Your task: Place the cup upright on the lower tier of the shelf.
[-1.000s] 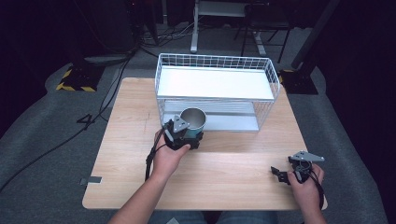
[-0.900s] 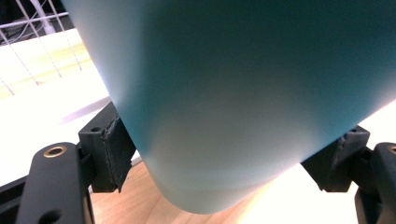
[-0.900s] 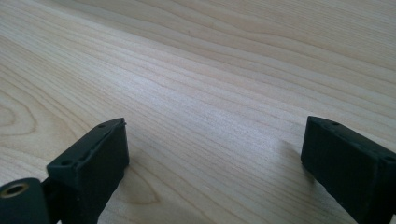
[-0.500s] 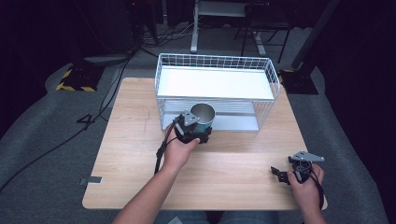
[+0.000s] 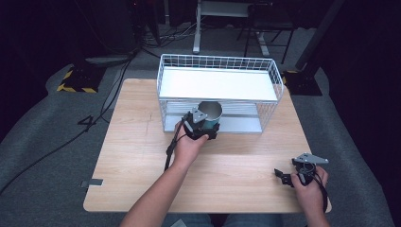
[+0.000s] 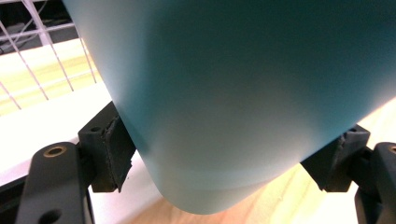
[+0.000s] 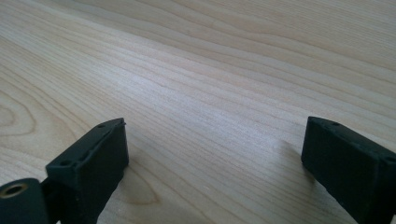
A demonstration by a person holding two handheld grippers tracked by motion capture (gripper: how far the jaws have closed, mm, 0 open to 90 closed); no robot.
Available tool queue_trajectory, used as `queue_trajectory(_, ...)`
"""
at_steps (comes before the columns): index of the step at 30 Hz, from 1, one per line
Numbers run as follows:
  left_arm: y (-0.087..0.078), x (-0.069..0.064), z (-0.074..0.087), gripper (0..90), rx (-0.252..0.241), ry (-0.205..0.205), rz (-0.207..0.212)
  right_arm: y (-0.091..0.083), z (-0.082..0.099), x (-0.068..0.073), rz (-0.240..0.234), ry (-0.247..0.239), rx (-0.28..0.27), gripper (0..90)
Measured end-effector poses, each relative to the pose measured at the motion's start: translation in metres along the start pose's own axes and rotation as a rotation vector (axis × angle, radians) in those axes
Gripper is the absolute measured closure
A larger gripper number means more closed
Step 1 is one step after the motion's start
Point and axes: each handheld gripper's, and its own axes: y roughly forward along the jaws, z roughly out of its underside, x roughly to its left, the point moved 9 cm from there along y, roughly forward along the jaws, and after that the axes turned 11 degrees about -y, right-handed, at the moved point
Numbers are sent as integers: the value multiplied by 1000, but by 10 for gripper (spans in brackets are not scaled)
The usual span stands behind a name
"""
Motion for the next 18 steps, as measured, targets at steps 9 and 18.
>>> queue_trajectory(9,21,2,-9,218,-18,-9,-21,0,0,0,3,9,3,74)
queue_trajectory(18,38,9,-13,218,-87,-26,-81,0,0,0,5,9,4,73)
